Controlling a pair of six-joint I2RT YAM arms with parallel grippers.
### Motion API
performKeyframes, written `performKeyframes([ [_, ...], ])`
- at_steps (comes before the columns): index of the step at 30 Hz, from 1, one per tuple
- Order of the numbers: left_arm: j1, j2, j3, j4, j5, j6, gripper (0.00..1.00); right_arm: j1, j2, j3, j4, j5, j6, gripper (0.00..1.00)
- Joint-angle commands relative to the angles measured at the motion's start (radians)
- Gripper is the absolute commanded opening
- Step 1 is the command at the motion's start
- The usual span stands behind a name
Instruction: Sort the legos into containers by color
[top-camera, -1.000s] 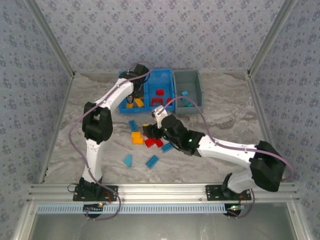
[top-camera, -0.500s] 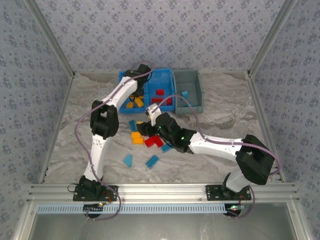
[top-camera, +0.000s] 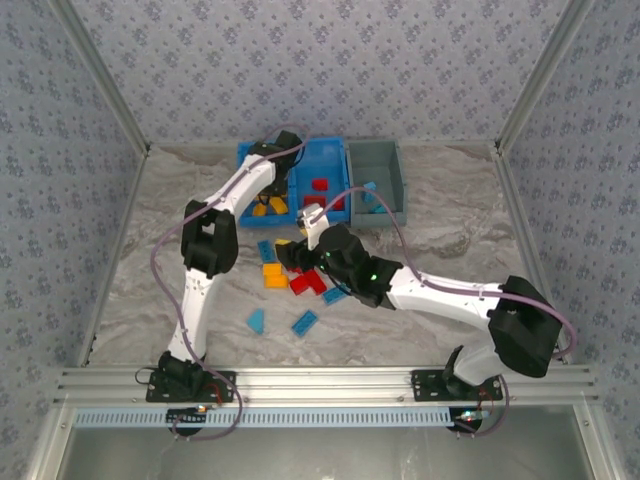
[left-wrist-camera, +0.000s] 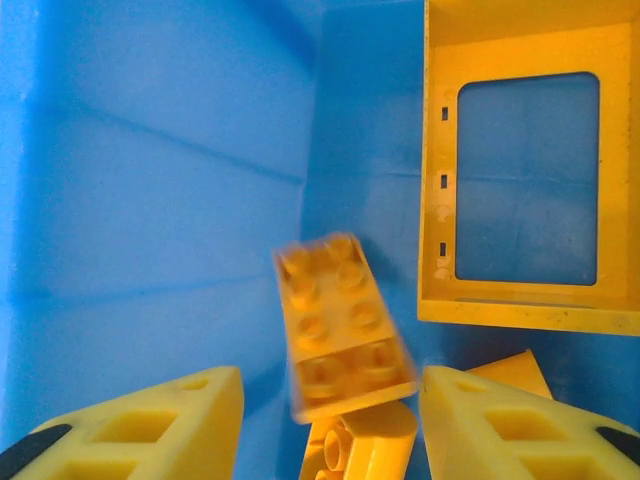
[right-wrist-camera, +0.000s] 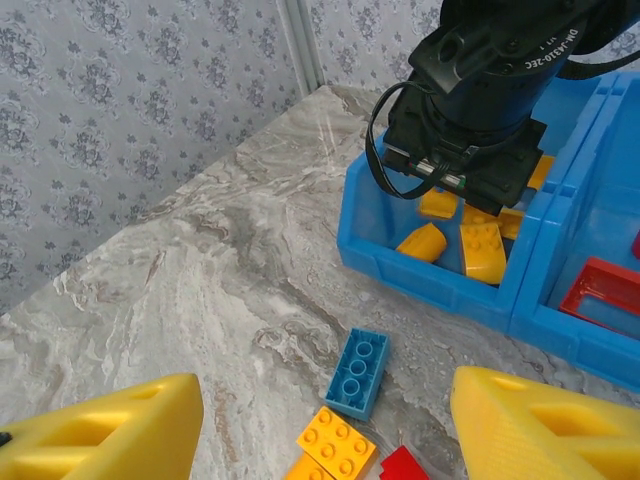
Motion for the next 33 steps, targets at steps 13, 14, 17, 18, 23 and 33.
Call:
performKeyframes([
  [13, -0.07, -0.451, -0.251, 0.059, -0.063, -0.026, 0.54, -0.008, -0.093, -0.057, -0.191, 0.105, 0.139, 0.68],
  [14, -0.081, -0.512, -0.308, 0.069, -0.06, -0.045, 0.55, -0.01, -0.069, -0.037, -0.214, 0.089, 0.145, 0.68],
  [17, -0.113, -0.725, -0.494, 0.119, -0.045, -0.107, 0.58, -0.006, 0.067, 0.119, -0.408, 0.072, 0.165, 0.68],
  [18, -0.122, -0.812, -0.572, 0.139, -0.03, -0.127, 0.59, -0.003, 0.117, 0.174, -0.463, 0.076, 0.168, 0.68],
  [23, -0.149, -1.252, -0.96, 0.227, 0.125, -0.148, 0.66, 0.003, 0.363, 0.428, -0.627, 0.026, 0.19, 0.65],
  [33, -0.15, -1.871, -1.331, 0.029, 0.461, -0.236, 0.74, -0.007, 0.694, 0.785, -0.757, -0.021, 0.218, 0.64],
])
